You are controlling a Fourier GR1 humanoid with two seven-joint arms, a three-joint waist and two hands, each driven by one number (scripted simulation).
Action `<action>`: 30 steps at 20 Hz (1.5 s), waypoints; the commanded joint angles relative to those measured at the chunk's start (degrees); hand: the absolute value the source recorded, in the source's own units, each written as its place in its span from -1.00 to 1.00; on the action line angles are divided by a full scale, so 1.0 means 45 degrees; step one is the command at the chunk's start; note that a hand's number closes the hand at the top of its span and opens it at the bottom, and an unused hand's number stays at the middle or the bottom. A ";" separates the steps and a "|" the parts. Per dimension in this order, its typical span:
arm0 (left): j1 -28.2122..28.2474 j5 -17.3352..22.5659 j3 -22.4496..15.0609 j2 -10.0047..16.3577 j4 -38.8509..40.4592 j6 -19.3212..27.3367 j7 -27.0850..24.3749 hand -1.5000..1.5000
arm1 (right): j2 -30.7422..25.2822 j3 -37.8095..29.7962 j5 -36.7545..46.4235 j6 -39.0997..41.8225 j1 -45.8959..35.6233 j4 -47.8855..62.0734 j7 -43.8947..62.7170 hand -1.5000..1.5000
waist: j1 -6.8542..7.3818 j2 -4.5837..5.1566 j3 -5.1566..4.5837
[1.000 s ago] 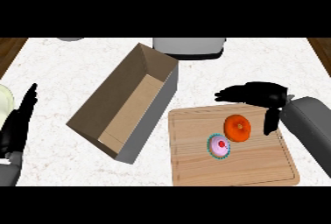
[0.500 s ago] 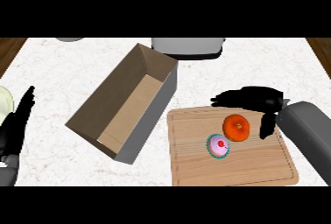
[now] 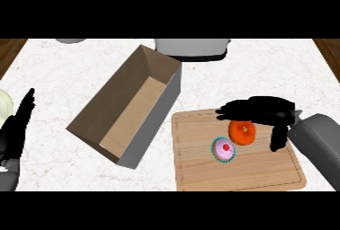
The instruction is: Pick the squash from the cutting board and place it in the cardboard box
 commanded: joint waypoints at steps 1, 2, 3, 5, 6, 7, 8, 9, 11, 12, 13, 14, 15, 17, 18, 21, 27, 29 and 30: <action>-0.0287 -0.0062 0.0286 0.0009 -0.0023 -0.0243 0.0187 0.00 | 0.0128 0.0180 0.0632 0.1223 0.0074 -0.0374 0.0043 -1.00 | 0.0048 0.0021 0.0001; 0.0531 0.0089 0.0295 -0.0036 -0.0395 -0.0454 -0.0172 0.00 | 0.0526 0.0085 0.0577 0.1667 -0.0009 -0.0921 0.1253 -1.00 | 0.0076 0.0002 -0.0002; -0.0645 -0.0226 0.0439 -0.0225 0.1293 -0.0217 -0.0678 0.00 | 0.0350 0.0296 0.0981 0.0860 0.0728 -0.0684 0.0829 -1.00 | -0.0035 0.0036 -0.0004; -0.0171 -0.0641 -0.0057 -0.0671 -0.0296 0.0175 0.0350 0.00 | 0.0358 0.0164 0.1425 0.0362 0.0784 0.0172 0.0315 -1.00 | 0.0071 0.0029 0.0007; 0.0180 -0.0503 0.0173 -0.0527 0.0014 -0.0066 -0.0281 0.00 | 0.0895 0.0132 0.1249 0.1772 -0.0044 -0.0370 0.1470 -1.00 | 0.0094 0.0020 0.0000; -0.0822 -0.0351 0.0531 -0.0200 0.0846 -0.0632 -0.0037 0.00 | 0.1251 0.0127 0.1655 0.0795 0.0616 -0.0059 0.1225 -1.00 | 0.0037 0.0038 0.0002; 0.0259 -0.0389 0.0478 -0.0303 -0.0016 -0.0659 -0.0238 0.00 | 0.1071 -0.0203 0.1803 0.0793 0.0414 0.0527 0.0767 -1.00 | 0.0109 0.0032 0.0005; -0.0062 -0.0775 0.0378 -0.0657 -0.0110 -0.0155 0.0115 0.00 | 0.1510 -0.0293 0.1965 0.0613 0.0534 0.0598 0.0863 -1.00 | 0.0091 0.0033 0.0005; -0.0188 -0.0667 0.0588 -0.0599 0.0270 -0.0412 -0.0490 0.00 | 0.2171 -0.0604 0.2306 -0.0634 0.0047 0.1529 0.0692 1.00 | 0.0121 0.0052 0.0006; -0.0378 -0.0296 0.0795 -0.0187 0.0278 -0.0845 -0.0060 0.00 | 0.1906 -0.0836 0.2005 -0.1431 0.0200 0.1052 0.0412 1.00 | 0.0106 0.0053 0.0009; -0.0245 -0.1001 0.0292 -0.1039 0.0759 0.0108 -0.0588 0.00 | 0.2559 -0.0731 0.2220 -0.2296 0.0475 0.1526 0.0528 1.00 | 0.0102 0.0078 0.0009; 0.0439 -0.0816 0.0361 -0.0871 -0.0286 -0.0185 -0.0205 0.00 | 0.2447 -0.1162 0.2196 -0.2165 0.0177 0.1714 0.0413 1.00 | 0.0168 0.0045 0.0011; 0.0031 -0.0607 0.0745 -0.0310 -0.0684 -0.0674 0.0485 0.00 | 0.2585 -0.1112 0.2506 -0.2345 0.0528 0.1568 0.0550 1.00 | 0.0122 0.0032 0.0011; -0.0826 -0.0879 0.0495 -0.0757 0.0360 -0.0576 0.0209 0.00 | 0.2785 -0.1337 0.2713 -0.2723 0.0315 0.1419 0.0577 1.00 | 0.0047 0.0040 0.0007; 0.0214 -0.0516 0.0934 -0.0537 0.0241 -0.0874 -0.0534 0.00 | 0.2986 -0.1366 0.2798 -0.2850 0.0645 0.0987 0.0912 1.00 | 0.0080 0.0023 0.0004; -0.0277 -0.0979 0.0717 -0.0956 0.0354 -0.0376 -0.0108 0.00 | 0.2447 -0.2170 0.2572 -0.2970 0.0510 0.0207 0.0649 1.00 | -0.0018 0.0015 0.0002; 0.0149 -0.0804 0.0841 -0.0855 -0.0382 -0.0386 0.0190 0.00 | 0.2908 -0.4087 0.2588 -0.4036 0.1534 0.0632 0.5615 1.00 | -0.0323 -0.0087 -0.0003; 0.0373 -0.0695 0.1012 -0.0613 -0.0317 -0.0653 0.0152 0.00 | 0.2818 -0.4422 0.2699 -0.4266 0.1765 -0.0643 0.6674 1.00 | -0.0337 -0.0115 -0.0011; 0.0417 -0.0468 0.1241 -0.0531 -0.0191 -0.0785 0.0015 0.00 | 0.2750 -0.4860 0.2630 -0.4446 0.1264 -0.1034 0.6978 1.00 | -0.0260 -0.0100 -0.0013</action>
